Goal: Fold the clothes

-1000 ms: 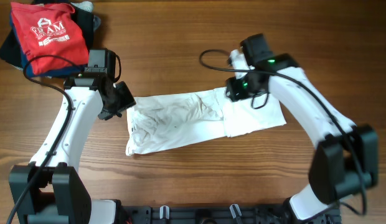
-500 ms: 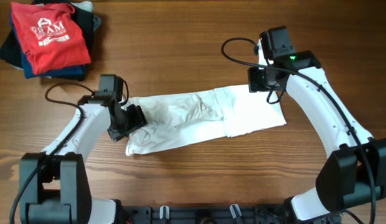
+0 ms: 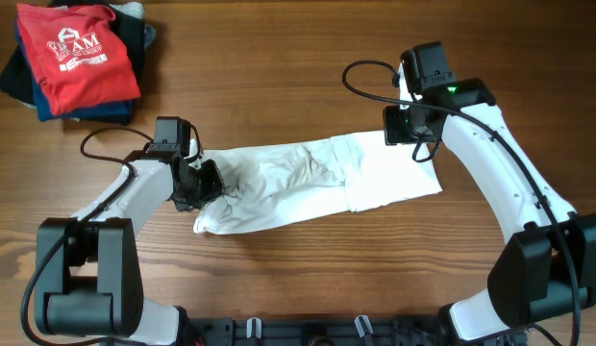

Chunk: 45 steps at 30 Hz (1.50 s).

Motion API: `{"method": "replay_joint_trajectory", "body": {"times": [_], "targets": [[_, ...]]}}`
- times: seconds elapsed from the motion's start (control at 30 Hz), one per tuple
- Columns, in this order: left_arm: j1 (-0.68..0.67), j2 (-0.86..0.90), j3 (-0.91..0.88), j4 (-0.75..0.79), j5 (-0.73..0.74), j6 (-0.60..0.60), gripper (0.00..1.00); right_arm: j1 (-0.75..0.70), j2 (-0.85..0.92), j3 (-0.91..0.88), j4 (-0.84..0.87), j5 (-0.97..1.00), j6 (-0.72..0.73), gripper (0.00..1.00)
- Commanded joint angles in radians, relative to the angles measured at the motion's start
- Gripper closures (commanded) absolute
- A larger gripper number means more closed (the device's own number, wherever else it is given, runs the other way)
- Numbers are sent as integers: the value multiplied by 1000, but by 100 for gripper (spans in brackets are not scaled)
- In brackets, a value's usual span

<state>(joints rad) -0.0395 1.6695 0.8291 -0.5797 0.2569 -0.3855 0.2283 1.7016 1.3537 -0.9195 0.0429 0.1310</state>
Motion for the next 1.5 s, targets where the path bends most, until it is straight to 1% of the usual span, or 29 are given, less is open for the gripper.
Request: {"method": "replay_joint_trajectory", "body": {"times": [0.0,0.07,0.2,0.27,0.3,0.37,0.4,0.43,0.47,0.57,0.6,0.67,0.7,0.77,0.9,0.93,1.0,1.07,1.2,1.23,1.27,1.3,1.37,1.4,1.47], "targets": [[67,23,55,-48,-4,42,96,-1,1,8,-5,14,15,47],[155,2,126,-88,-4,43,96,-5,1,8,-4,55,55,47],[339,-7,316,-134,-6,68,95,-68,1,8,7,54,80,47],[367,-7,402,-190,-6,69,95,-91,1,8,5,55,77,47],[368,-7,460,-246,3,68,95,-107,1,8,6,54,78,47],[314,-7,560,-360,54,69,95,-130,1,8,8,54,78,47],[272,-7,583,-387,54,68,96,-137,1,8,7,54,78,47],[203,-7,596,-398,55,68,95,-141,1,8,7,54,77,47],[158,-7,596,-397,57,67,95,-142,1,8,6,54,77,47],[-64,-3,596,-389,53,63,94,-143,1,8,6,54,65,47],[-124,0,596,-378,37,63,93,-143,1,8,5,54,57,47],[-258,14,596,-363,-50,63,92,-143,1,8,2,54,52,47],[-307,29,596,-354,-52,61,92,-143,1,8,2,54,51,47],[-389,60,596,-322,-53,14,92,-143,1,8,-2,54,51,46],[-465,113,596,-291,-52,-16,92,-143,1,8,-3,54,49,46],[-475,115,596,-276,-33,-24,93,-143,1,8,-3,54,48,46],[-487,115,596,-237,16,-45,92,-143,1,8,-3,53,48,46],[-496,115,596,-208,23,-88,92,-143,1,8,-4,53,48,46],[-505,122,596,-205,23,-95,91,-143,1,8,-4,54,48,46],[-508,124,596,-205,24,-95,76,-143,1,8,-5,53,48,46],[-510,124,596,-205,34,-94,69,-143,1,8,-5,53,48,46],[-512,124,596,-205,65,-93,66,-143,1,8,-4,53,48,46],[-513,118,596,-206,76,-87,64,-143,1,8,3,47,46,46],[-505,104,596,-205,72,-48,65,-143,1,8,14,11,17,44],[-466,71,596,-209,-3,-34,65,-143,1,8,36,-137,-87,44]]}}
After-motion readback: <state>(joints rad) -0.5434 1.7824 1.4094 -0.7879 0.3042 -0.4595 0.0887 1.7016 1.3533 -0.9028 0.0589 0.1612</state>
